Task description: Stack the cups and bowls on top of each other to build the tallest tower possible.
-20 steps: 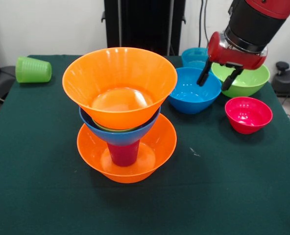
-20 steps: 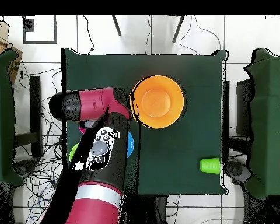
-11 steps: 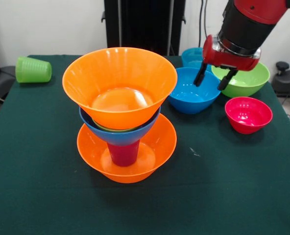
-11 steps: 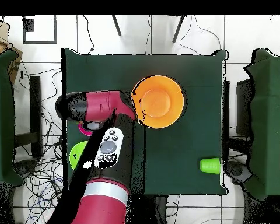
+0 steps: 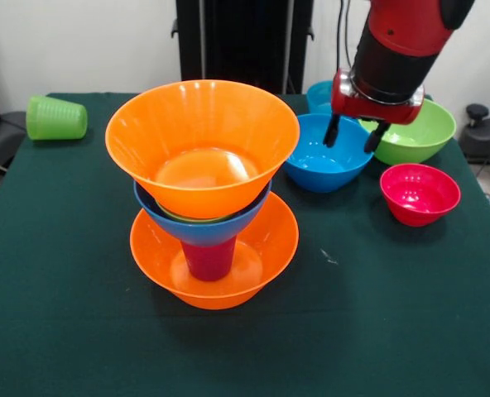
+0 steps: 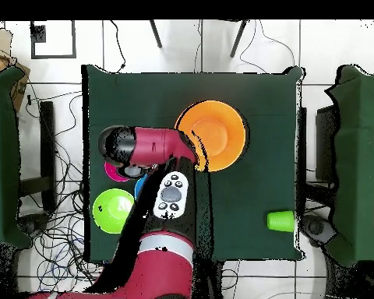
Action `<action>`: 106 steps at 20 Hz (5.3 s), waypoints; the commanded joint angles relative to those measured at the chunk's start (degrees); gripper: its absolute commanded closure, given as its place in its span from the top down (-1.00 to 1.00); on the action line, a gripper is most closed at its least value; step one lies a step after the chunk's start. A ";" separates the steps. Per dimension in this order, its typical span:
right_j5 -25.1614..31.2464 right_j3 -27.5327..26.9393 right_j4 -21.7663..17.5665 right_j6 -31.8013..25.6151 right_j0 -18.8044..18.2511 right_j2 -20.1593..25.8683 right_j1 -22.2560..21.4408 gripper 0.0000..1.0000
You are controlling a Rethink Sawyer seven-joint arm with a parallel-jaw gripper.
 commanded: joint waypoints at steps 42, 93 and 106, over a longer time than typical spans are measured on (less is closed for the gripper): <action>2.97 -1.83 -5.03 3.54 3.89 2.68 -0.21 1.00; 2.53 21.78 -2.89 -0.30 4.21 -5.46 -30.70 1.00; -8.99 36.50 -6.09 -15.29 -7.29 -2.21 -39.33 1.00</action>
